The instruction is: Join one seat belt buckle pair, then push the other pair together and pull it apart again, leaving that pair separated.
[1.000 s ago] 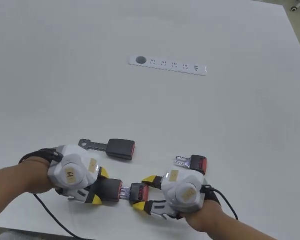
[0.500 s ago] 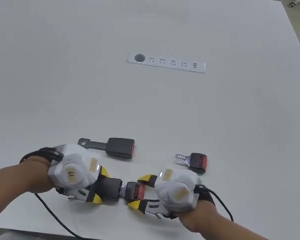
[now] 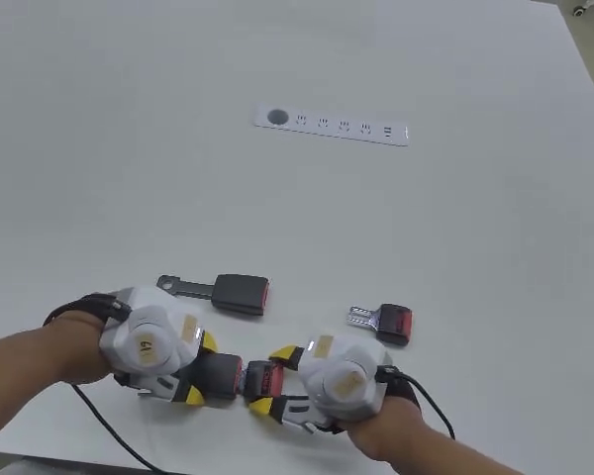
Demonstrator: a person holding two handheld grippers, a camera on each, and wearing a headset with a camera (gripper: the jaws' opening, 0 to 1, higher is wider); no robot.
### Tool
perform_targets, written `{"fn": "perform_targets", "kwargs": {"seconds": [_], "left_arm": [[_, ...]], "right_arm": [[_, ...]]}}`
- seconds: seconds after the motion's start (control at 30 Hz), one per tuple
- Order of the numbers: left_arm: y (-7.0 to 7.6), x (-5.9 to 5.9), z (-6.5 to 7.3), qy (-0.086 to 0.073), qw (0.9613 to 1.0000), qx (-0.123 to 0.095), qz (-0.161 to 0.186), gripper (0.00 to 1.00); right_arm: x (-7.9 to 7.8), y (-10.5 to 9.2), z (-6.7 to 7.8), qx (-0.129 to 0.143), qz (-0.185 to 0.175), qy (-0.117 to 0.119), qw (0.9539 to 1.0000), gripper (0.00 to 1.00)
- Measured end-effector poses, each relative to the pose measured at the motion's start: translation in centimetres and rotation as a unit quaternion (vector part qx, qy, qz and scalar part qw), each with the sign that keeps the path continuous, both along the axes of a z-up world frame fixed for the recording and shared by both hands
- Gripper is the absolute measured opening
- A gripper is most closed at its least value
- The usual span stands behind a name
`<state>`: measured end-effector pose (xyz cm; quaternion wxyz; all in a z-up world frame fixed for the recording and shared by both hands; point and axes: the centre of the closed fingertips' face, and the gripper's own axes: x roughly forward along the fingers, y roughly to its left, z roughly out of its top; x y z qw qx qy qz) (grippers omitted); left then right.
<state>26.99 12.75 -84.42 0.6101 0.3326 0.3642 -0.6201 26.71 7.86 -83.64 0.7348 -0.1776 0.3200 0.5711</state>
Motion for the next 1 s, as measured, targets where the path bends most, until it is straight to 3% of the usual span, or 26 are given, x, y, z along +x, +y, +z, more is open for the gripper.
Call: {"fn": "perform_targets", "kwargs": {"seconds": [0.33,1.0], "left_arm": [[0.04,0.01,0.03,0.000,1.0000,-0.003,0.001,0.35],[0.04,0.01,0.24,0.006,0.9982,-0.057,0.018,0.34]], "right_arm": [[-0.14,-0.25,-0.19,-0.007,0.010,-0.002,0.9999,0.36],[-0.24,-0.75,-0.50,-0.008,0.030,-0.021,0.9993,0.35]]}}
